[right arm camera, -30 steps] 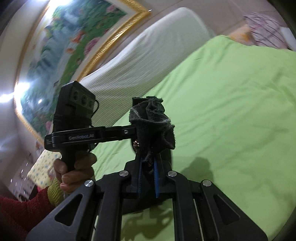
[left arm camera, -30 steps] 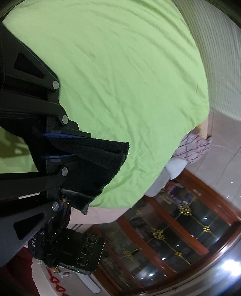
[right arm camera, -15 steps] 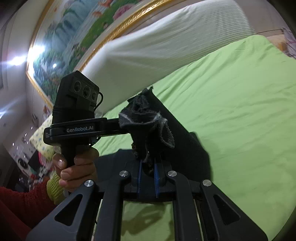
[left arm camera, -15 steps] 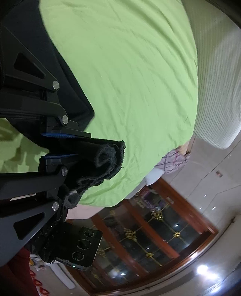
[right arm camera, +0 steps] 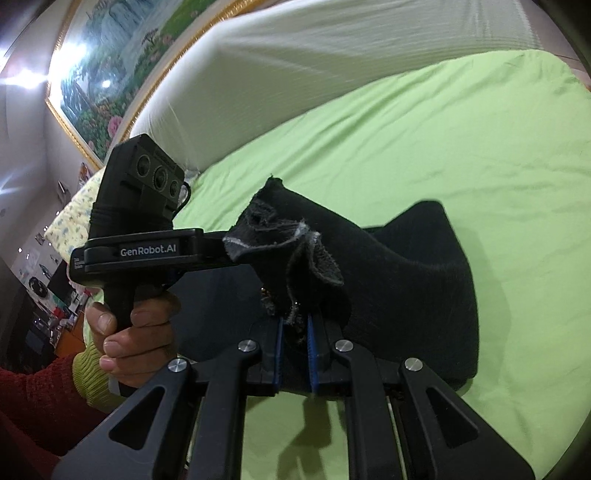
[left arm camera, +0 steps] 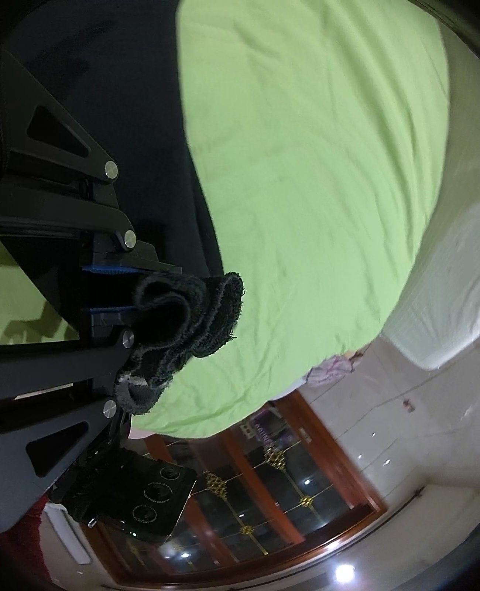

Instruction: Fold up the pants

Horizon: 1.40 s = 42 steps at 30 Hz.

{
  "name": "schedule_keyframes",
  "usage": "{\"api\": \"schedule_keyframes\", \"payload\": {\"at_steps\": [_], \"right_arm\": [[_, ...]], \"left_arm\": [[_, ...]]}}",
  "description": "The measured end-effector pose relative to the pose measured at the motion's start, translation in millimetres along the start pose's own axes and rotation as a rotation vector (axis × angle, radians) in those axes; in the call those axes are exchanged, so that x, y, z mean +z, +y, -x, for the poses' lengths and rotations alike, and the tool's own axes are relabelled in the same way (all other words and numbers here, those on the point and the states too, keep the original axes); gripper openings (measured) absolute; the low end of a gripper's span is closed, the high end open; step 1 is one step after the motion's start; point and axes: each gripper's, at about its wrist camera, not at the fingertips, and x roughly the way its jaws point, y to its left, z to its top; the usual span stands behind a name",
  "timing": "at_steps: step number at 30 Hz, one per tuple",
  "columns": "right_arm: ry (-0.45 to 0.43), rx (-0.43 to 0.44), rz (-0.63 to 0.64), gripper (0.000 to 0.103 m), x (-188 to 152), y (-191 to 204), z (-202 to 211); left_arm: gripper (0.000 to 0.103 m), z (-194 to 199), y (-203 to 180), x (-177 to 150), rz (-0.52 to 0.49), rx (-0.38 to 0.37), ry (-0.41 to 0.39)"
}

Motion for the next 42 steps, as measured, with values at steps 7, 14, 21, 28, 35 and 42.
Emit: {"api": "schedule_keyframes", "payload": {"at_steps": [7,14,21,28,35,42], "right_arm": [[0.051,-0.015,0.005,0.015,-1.6,-2.2,-14.0],[0.081,-0.014,0.015,0.024,0.5,4.2,-20.8],[0.095,-0.003,0.053,0.039,-1.7,20.5,-26.5],[0.124,0.034,0.082,0.043,-5.1,36.9,-33.8],[0.143,0.066,0.118,0.043,-6.0,55.1,-39.5],[0.169,0.104,0.169,0.043,-0.9,79.7,-55.4]], "left_arm": [[0.010,5.0,13.3,-15.1,0.070,0.060,-0.014],[0.012,24.5,24.8,-31.0,0.161,0.115,-0.068],[0.022,56.0,34.9,-52.9,0.261,0.164,-0.164],[0.025,83.0,42.6,-73.8,0.319,0.200,-0.219],[0.045,118.1,57.3,-100.7,0.385,0.256,-0.281],[0.047,150.6,70.5,-132.5,0.469,0.335,-0.342]]}}
